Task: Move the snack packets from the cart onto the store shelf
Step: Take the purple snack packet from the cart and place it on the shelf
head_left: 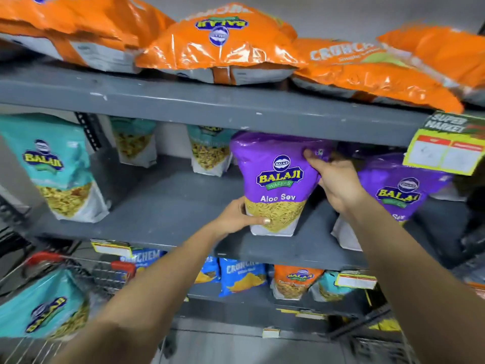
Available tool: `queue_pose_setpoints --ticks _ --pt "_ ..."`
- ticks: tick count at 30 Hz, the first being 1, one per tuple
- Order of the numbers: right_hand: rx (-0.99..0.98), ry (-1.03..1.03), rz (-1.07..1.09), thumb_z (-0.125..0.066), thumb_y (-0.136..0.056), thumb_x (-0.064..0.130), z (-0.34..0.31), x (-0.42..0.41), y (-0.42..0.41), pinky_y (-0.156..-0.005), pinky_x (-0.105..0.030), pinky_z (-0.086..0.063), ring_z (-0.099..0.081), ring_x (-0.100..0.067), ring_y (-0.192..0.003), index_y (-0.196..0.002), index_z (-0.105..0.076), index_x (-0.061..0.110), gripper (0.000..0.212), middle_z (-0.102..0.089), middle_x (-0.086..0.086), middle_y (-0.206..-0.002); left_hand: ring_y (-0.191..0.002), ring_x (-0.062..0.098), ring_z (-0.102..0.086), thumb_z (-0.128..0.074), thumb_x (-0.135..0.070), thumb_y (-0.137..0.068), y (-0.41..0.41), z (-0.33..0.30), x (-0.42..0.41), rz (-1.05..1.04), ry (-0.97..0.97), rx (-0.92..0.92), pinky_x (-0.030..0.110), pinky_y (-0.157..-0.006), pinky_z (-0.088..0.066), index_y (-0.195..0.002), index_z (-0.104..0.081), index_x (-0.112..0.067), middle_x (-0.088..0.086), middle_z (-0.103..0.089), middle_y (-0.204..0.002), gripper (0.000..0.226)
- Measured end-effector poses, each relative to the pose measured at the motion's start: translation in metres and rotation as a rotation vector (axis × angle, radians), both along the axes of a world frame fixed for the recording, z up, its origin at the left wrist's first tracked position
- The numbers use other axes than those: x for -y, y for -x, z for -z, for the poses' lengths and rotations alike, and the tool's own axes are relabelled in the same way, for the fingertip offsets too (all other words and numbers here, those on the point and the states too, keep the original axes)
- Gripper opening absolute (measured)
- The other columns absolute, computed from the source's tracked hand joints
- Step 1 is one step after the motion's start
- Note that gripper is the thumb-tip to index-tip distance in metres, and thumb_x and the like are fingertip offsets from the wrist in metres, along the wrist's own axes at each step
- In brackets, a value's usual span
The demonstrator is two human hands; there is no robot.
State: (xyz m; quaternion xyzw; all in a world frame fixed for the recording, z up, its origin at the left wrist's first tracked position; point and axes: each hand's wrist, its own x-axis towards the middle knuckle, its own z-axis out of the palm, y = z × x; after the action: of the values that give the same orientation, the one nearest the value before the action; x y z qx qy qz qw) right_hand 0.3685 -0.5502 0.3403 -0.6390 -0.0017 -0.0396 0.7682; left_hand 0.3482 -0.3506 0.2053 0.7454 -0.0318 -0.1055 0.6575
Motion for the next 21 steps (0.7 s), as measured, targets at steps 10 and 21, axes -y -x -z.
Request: queue_pose_setpoints --ticks 10,21 --pt "0.095 0.143 0.211 -0.073 -0.08 -0.003 0.049 0.017 -0.033 -0.077 -0.021 -0.053 -0.065 0.006 -0.069 -0.094 -0.062 0.015 0.025 -0.068 0.006 -0.088 -0.114 0.019 -0.065 -0.084 -0.009 -0.071 -0.04 0.039 0.012 0.024 0.02 -0.094 0.033 -0.101 -0.052 -0.123 -0.061 -0.01 0.007 -0.069 -0.125 0.057" --pt "0.452 0.164 0.32 -0.072 -0.08 -0.002 0.075 -0.08 0.048 -0.1 -0.038 -0.047 -0.057 -0.013 -0.098 -0.095 -0.053 0.029 0.04 -0.058 0.003 -0.098 -0.088 0.003 -0.069 -0.077 0.007 -0.073 0.088 0.043 -0.14 -0.436 0.008 0.051 0.011 -0.083 -0.053 -0.1 -0.068 -0.014 -0.008 -0.076 -0.092 0.035"
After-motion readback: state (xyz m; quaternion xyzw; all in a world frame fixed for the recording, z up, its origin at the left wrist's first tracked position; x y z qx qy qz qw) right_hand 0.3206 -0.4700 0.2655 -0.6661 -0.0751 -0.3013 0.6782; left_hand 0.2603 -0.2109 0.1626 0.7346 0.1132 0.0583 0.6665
